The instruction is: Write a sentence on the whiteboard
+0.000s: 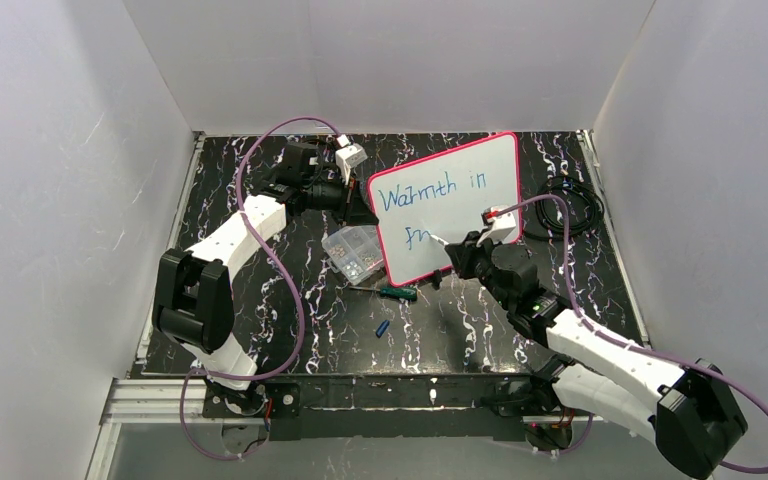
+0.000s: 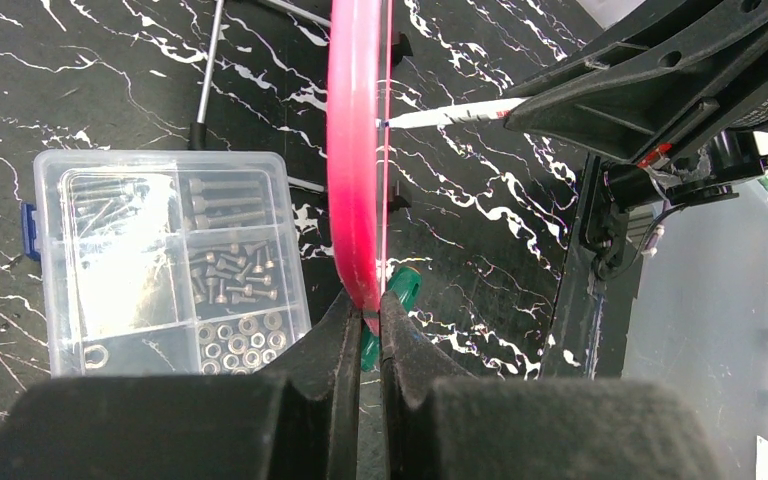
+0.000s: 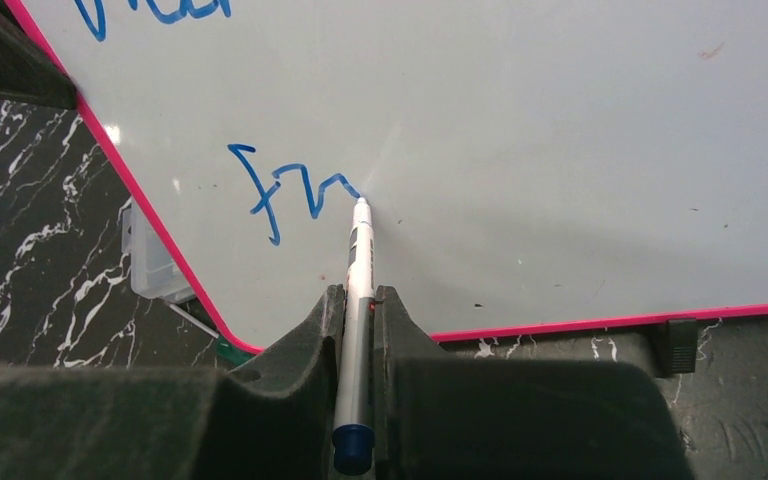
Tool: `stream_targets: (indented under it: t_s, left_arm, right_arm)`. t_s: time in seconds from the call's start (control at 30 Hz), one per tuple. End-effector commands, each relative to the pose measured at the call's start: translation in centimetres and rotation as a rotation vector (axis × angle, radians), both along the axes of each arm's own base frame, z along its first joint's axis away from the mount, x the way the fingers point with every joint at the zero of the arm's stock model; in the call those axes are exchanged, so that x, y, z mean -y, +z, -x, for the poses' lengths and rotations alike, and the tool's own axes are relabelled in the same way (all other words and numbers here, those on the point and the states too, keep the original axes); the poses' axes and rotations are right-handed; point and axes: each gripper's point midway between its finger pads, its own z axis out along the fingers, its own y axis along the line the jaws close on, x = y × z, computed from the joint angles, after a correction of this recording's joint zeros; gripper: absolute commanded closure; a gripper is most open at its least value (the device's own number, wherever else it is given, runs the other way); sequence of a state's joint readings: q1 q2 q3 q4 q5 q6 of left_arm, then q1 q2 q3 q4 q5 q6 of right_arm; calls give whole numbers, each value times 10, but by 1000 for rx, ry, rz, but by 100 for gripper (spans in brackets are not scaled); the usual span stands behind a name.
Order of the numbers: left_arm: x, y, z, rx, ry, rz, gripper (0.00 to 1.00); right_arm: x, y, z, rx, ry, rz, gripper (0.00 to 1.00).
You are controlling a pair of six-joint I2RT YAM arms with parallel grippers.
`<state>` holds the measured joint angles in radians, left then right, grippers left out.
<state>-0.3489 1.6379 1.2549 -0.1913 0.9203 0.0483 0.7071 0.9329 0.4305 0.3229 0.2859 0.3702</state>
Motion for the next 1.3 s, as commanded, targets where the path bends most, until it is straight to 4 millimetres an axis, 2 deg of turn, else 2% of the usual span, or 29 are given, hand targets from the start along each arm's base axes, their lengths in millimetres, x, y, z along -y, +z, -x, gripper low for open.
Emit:
stream_targets:
  t_s: [0.0, 0.13, 0.87, 1.1, 1.27]
  left_arm:
    - [6, 43, 15, 90, -70, 63, 100]
    - [5, 43, 15, 90, -69, 63, 100]
    - [6, 44, 15, 89, -72, 66, 100]
    - [5, 44, 15, 90, -71, 66, 100]
    - [6, 44, 15, 88, -71, 67, 100]
  right_arm:
    - [3, 34, -3, 68, -6, -7, 99]
    - [4, 42, -2, 88, 6, 8, 99]
    - [1, 49, -18, 135, -23, 4, 99]
    - [3, 38, -19, 112, -31, 25, 99]
    - [8, 22, -11, 68, -36, 35, 99]
